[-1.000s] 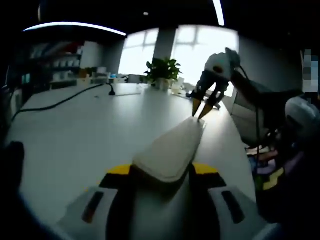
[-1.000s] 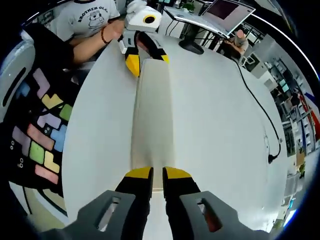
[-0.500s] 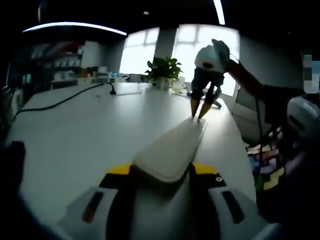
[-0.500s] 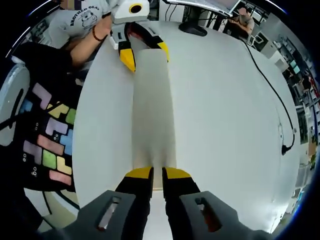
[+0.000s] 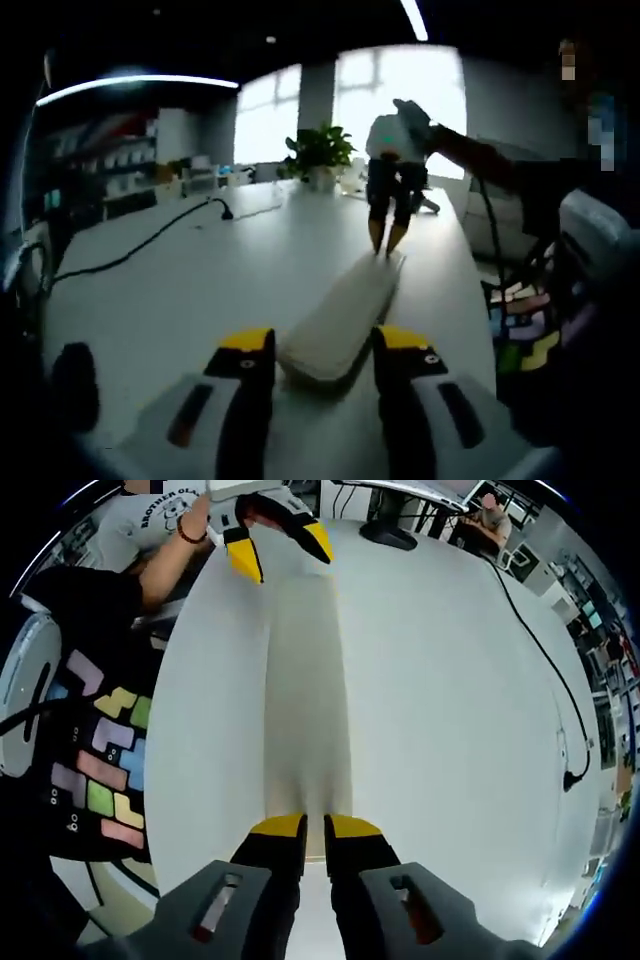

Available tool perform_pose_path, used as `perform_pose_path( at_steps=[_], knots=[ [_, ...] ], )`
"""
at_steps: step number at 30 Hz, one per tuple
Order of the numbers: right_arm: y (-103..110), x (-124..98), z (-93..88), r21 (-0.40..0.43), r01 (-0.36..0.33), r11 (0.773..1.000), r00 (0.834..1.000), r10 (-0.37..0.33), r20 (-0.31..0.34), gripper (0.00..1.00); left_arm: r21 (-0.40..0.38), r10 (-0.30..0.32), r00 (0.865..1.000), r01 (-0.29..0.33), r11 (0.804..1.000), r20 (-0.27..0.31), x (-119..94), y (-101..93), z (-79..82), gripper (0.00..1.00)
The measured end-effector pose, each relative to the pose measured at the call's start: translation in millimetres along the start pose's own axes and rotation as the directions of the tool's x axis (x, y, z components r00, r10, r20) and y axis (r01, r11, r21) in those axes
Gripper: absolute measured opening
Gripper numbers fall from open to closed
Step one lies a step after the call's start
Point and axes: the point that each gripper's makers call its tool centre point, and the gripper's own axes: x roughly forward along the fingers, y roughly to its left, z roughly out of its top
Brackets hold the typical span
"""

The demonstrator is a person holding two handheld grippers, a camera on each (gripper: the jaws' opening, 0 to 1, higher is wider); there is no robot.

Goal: Arrange the utensils inside the cutlery case until each visible utensil rests in its matching compartment.

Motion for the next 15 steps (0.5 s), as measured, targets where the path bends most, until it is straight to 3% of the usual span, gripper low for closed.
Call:
perform_pose_path(
  at_steps=[2, 4, 5, 7, 11, 14, 15],
  knots=[
    [0, 0, 0.5, 0.002, -0.005, 1.000, 1.000, 0.005, -0.002, 0.07, 0.113, 0.033, 0.993, -0.020, 0.993, -0.111, 1, 5.9, -1.9, 0.41],
    [-1, 0, 1.2, 0.006, -0.010, 1.000, 1.000, 0.010, 0.002, 0.07, 0.159, 0.034, 0.979, -0.001, 0.987, -0.199, 3, 6.1, -1.8, 0.40],
    [-1, 0, 1.4, 0.009, -0.012, 1.000, 1.000, 0.012, 0.005, 0.07, 0.136, 0.011, 0.970, 0.023, 0.990, -0.244, 3, 2.8, -2.8, 0.40],
    [-2, 0, 2.3, 0.024, -0.016, 1.000, 1.000, 0.016, 0.013, 0.07, 0.137, -0.008, 0.965, 0.045, 0.990, -0.263, 6, 1.7, 5.1, 0.40],
    [-2, 1, 4.1, 0.028, -0.019, 0.999, 0.999, 0.018, 0.026, 0.06, 0.176, -0.072, 0.914, 0.153, 0.972, -0.399, 5, -11.6, 1.7, 0.32],
    [-3, 1, 5.3, 0.030, -0.021, 0.999, 0.999, 0.020, 0.033, 0.06, 0.165, -0.089, 0.870, 0.192, 0.968, -0.485, 4, -14.3, -2.2, 0.29],
    [-3, 1, 5.8, 0.030, -0.022, 0.999, 0.999, 0.021, 0.036, 0.06, 0.177, -0.092, 0.850, 0.213, 0.961, -0.519, 4, -14.3, -3.5, 0.28]
  ],
)
